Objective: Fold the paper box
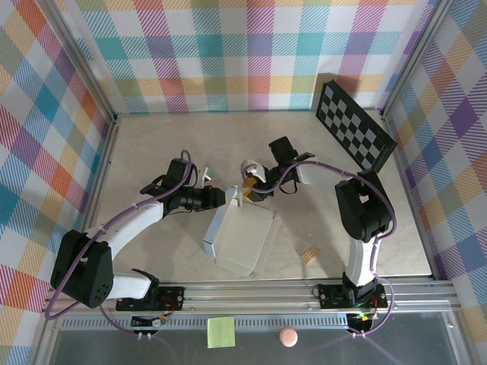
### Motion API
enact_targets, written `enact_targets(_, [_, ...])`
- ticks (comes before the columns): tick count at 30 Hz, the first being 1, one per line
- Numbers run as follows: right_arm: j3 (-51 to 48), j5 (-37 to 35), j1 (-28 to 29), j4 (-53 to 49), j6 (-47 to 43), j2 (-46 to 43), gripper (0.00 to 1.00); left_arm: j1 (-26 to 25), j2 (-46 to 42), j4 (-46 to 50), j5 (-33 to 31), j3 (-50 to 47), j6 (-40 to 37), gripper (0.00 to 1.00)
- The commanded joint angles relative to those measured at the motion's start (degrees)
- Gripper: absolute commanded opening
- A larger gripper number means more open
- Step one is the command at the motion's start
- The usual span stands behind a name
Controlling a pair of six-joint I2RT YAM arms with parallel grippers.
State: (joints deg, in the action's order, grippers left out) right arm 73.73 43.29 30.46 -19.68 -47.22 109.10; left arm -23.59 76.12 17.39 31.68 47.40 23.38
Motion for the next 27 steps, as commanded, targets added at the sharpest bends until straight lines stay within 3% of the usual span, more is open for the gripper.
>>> enact_targets(1, [0.09,5.13,1.32,1.34,-0.18,1.31,0.43,-0.33,1.49,4.08,-1.12,-1.88,-1.26,0.29])
enact_targets(17, [-1.02,2.56,4.55,9.18,4.85,4.19,0.33,-0.4,0.78,3.05,0.24,-2.31,-1.65,0.29])
enact_targets(27, [-3.31,-2.29,5.41,14.53,9.9,3.32,0.18,-0.4,-2.01,3.13,-1.36,-2.17,-0.74,0.33])
